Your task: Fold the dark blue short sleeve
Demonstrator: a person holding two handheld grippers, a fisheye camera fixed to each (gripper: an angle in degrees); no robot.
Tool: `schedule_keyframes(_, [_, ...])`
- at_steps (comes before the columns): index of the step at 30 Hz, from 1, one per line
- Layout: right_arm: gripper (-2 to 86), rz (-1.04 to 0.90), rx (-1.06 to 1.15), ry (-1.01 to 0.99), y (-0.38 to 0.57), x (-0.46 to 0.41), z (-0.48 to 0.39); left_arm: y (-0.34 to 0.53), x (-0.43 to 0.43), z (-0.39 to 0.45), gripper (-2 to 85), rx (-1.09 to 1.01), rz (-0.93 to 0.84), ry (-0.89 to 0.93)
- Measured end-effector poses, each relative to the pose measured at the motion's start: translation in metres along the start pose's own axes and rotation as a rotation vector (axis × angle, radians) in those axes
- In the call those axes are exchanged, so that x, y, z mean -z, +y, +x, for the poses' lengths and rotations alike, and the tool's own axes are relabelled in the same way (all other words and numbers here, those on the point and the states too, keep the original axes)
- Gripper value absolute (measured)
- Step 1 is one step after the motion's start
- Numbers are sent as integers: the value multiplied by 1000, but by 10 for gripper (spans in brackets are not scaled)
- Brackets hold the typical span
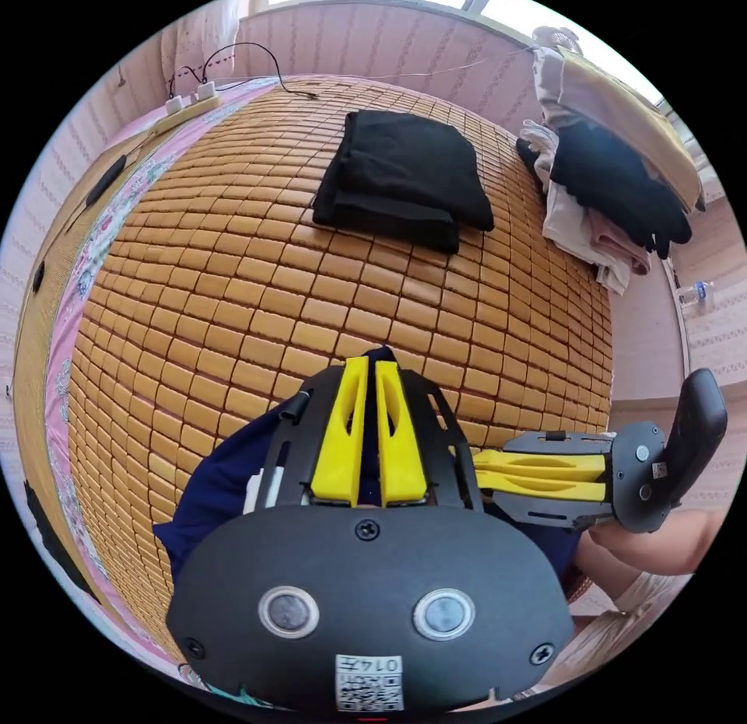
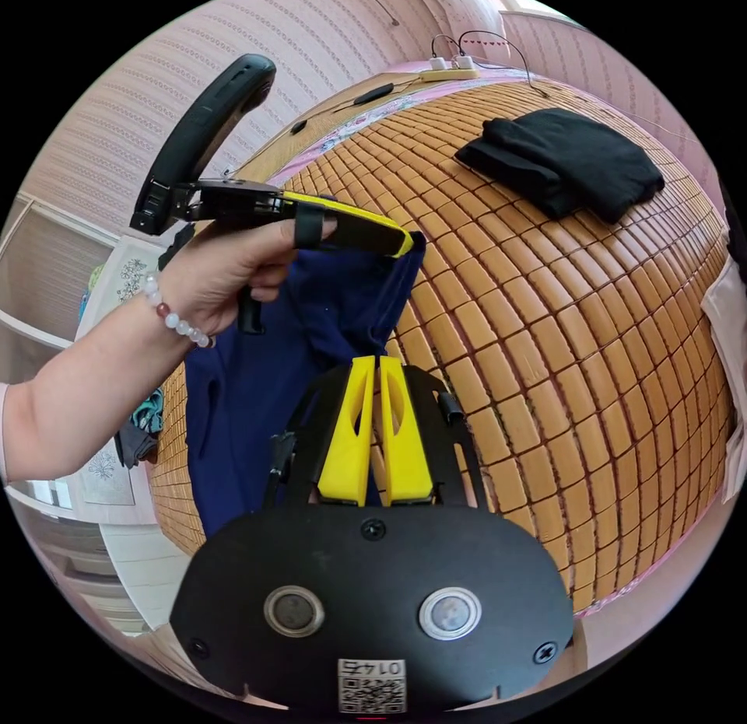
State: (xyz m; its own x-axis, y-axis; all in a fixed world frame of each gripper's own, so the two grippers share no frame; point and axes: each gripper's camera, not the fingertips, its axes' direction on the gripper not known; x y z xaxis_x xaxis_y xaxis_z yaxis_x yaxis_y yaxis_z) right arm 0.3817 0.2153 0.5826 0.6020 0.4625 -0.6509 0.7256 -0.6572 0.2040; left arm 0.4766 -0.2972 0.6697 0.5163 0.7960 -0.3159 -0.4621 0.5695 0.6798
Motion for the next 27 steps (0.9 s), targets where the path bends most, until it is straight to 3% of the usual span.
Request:
schedule_keyframes(6, [4,49,24,58,-28,8,2,45,112,-60,-9,127,253,-22])
schedule_keyframes(10, [4,144,135,-48,-46,25,-9,114,192,-92,-8,195,364,-8])
schedule_keyframes(13, [4,140,304,-81,-47,30,-35,171,219,-99,-5,245,361,-27])
schedule_keyframes(17, [3,-41,468,-160,-33,11,-59,229,209,-116,19,375,287,14])
schedule_keyframes(20, [5,-144,489,-114,-27,-1,-64,261,208,-133,52,472,247,61])
schedule_keyframes(27, [57,-98,488,-19,-82,-10,-82,305,283,-169,60,593,324,8])
